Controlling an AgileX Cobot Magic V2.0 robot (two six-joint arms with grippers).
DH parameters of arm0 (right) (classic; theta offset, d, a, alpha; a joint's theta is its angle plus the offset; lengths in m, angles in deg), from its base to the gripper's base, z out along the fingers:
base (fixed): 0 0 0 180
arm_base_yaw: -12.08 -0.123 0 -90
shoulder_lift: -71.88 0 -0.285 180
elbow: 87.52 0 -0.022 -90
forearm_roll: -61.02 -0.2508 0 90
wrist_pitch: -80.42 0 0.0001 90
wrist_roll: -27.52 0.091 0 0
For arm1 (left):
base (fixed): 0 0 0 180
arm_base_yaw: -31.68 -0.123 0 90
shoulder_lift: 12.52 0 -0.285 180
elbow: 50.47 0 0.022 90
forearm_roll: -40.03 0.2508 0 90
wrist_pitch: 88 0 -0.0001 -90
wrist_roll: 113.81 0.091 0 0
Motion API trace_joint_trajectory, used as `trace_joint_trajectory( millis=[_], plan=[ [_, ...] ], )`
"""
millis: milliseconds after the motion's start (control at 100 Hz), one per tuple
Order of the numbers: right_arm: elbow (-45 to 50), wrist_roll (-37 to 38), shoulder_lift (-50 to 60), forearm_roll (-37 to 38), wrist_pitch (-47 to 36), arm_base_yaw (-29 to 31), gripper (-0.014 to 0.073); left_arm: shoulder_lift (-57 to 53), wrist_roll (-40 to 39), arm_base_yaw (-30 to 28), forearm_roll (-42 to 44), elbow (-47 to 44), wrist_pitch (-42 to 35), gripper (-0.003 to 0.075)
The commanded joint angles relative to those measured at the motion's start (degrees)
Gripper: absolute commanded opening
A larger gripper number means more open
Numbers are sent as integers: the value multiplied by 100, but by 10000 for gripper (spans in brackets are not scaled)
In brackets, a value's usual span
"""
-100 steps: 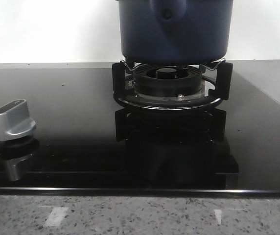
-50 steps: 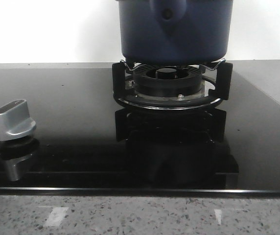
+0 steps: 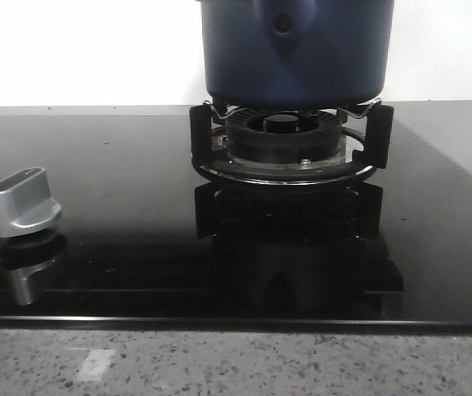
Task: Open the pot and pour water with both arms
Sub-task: 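Lower the bowl onto the counter beside the stove and open the right gripper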
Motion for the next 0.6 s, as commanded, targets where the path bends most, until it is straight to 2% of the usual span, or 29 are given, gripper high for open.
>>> trace_joint_trajectory(
  millis=[0,160,280,360,590],
  plan=[
    [-234,51,583,-600,-71,910,-48,-125,-11,-18,-509,195,174,295],
    [57,-638,840,-2567,60,2909,-49,-125,-11,-18,-509,195,174,295],
    [999,-663,945,-3841,57,4068,-49,-125,-11,-18,-509,195,174,295],
    [1720,-814,1017,-4516,-46,4375,-49,-125,-11,9,-509,195,187,295],
    [3180,-915,1073,-4516,-26,4415,-48,-125,-11,177,-509,195,187,295]
  ],
)
